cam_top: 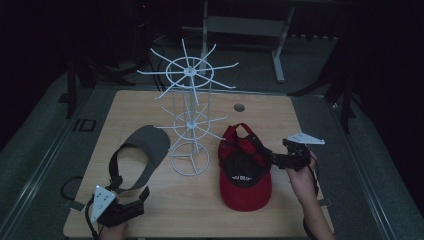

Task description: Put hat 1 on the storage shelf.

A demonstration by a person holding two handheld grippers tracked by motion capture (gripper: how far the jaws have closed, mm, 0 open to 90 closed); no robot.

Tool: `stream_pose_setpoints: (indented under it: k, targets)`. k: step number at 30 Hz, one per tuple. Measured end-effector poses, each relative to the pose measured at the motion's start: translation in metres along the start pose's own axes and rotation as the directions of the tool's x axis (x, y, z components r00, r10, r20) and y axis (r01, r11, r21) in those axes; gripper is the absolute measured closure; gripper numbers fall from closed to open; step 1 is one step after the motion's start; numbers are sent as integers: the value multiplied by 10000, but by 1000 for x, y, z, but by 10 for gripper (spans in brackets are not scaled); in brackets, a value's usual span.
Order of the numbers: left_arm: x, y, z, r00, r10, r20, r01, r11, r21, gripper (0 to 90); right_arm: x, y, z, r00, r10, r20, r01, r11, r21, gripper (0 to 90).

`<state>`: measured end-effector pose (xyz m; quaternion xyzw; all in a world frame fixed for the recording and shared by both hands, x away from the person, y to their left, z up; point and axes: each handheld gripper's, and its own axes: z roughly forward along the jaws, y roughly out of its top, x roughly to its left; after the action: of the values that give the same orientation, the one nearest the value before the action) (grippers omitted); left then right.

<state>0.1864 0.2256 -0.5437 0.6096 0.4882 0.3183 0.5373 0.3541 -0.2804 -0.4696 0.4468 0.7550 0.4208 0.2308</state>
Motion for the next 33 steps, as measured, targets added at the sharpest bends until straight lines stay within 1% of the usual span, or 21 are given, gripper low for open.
stream_pose_setpoints:
  k: [3, 5, 6, 7, 8, 10, 12, 13, 14, 15, 17, 18, 19, 21, 22, 23, 25, 26, 28, 30, 33]
  targets:
    - [0, 1, 0, 10000, -34, -2, 34, 10000, 35, 19, 1, 7, 10, 9994, 88, -329, -85, 9999, 77, 143]
    - [1, 2, -1, 9999, -35, 138, 33, 9999, 159, 19, 1, 11, 16, 9989, 126, -458, -118, 9998, 169, 143]
    - [1, 2, -1, 9995, -59, 301, 53, 9998, 201, 19, 1, 12, 19, 9984, 150, -551, -138, 9997, 215, 140]
    - [1, 2, -1, 9998, 6, 194, -10, 9998, 205, 19, 1, 14, 23, 9981, 179, -581, -162, 9994, 299, 138]
    - [0, 2, -2, 9999, 101, 67, -102, 9997, 225, 19, 2, 16, 27, 9981, 121, -596, -102, 9994, 316, 134]
    - [0, 3, -2, 9999, 104, 113, -105, 9998, 175, 19, 3, 17, 33, 9988, -56, -489, 75, 9992, 401, 141]
    - [0, 3, -2, 9999, 104, 111, -105, 9998, 161, 19, 4, 18, 36, 9984, -165, -545, 186, 9991, 387, 135]
    - [0, 2, -1, 9998, 107, 143, -111, 9996, 257, 19, 5, 18, 38, 9974, -200, -692, 231, 9987, 448, 136]
    - [0, 1, -1, 9999, 98, 134, -102, 9996, 264, 19, 7, 17, 47, 9968, -331, -727, 375, 9975, 603, 134]
    - [1, 1, -1, 9998, 101, 144, -105, 9995, 284, 19, 8, 16, 50, 9973, -441, -586, 479, 9968, 641, 136]
    - [1, 1, -1, 9999, 117, 81, -119, 9996, 269, 19, 10, 15, 57, 9962, -617, -618, 664, 9948, 766, 134]
    - [1, 1, -1, 9999, 107, 102, -110, 9996, 272, 19, 11, 14, 60, 9968, -670, -432, 705, 9940, 837, 140]
    - [0, 1, -1, 9999, 135, 51, -136, 9996, 266, 19, 12, 13, 64, 9962, -735, -469, 774, 9931, 882, 141]
    - [0, 1, -1, 9998, 131, 115, -134, 9996, 264, 19, 15, 10, 70, 9963, -779, -353, 815, 9898, 1171, 141]
    - [0, 1, -1, 9999, 147, 86, -149, 9995, 268, 19, 17, 7, 72, 9953, -854, -463, 906, 9881, 1247, 141]
    - [0, 1, -1, 9998, 163, 77, -165, 9994, 293, 19, 19, 4, 74, 9944, -981, -395, 1024, 9862, 1301, 141]
    - [0, 0, -2, 9999, 136, 10, -136, 9993, 336, 19, 23, -2, 76, 9916, -1235, -385, 1280, 9795, 1553, 141]
    - [0, 0, -2, 9999, 120, 12, -121, 9992, 370, 19, 25, -5, 78, 9902, -1377, -236, 1397, 9765, 1644, 142]
    - [1, 0, -1, 10000, 57, -6, -57, 9992, 385, 19, 28, -11, 80, 9862, -1638, -243, 1655, 9687, 1850, 149]
    - [1, 0, -1, 10000, 62, -19, -61, 9992, 385, 19, 32, -16, 82, 9814, -1910, -189, 1909, 9616, 1972, 175]
    - [0, 0, -1, 9999, 108, -55, -106, 9990, 440, 19, 35, -21, 86, 9756, -2192, -102, 2159, 9508, 2221, 249]
